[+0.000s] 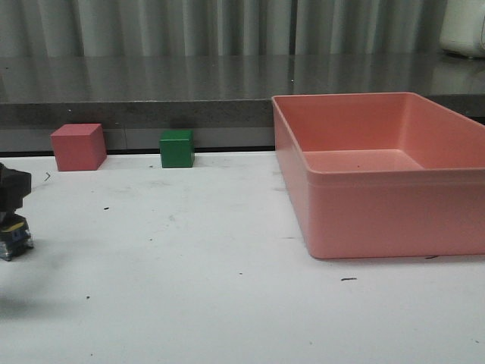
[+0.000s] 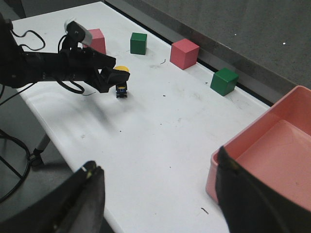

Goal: Place and stand button with both arms
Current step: 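Rotate the button upright and set it down with the left gripper, then open the left gripper and raise it away from the standing button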

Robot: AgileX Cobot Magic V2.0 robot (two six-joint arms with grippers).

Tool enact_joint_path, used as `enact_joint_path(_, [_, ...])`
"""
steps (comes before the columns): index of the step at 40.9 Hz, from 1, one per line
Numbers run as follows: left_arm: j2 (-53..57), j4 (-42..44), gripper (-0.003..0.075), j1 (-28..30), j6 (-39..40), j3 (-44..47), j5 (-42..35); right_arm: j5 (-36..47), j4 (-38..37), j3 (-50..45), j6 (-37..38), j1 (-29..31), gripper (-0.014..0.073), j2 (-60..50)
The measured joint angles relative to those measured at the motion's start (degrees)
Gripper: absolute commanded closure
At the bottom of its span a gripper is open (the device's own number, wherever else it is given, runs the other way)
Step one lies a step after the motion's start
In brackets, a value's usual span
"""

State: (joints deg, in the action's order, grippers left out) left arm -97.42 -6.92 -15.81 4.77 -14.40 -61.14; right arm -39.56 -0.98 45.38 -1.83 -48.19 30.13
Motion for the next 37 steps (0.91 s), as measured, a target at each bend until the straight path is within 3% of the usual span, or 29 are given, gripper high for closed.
enact_joint_path(11, [21.3,2.2,0.0225,0.0,0.0,0.1,27.1,0.0,0.0,0.0,0.0,0.0,0.0087,0.0])
enact_joint_path(26, [48.0,8.4,0.0226,0.0,0.0,-12.4,76.6,0.0,0.0,0.0,0.0,0.0,0.0087,0.0])
enact_joint_path(37, [61.2,9.7,0.0226,0.0,0.0,-21.6,100.2,0.0,0.0,0.0,0.0,0.0,0.0087,0.0])
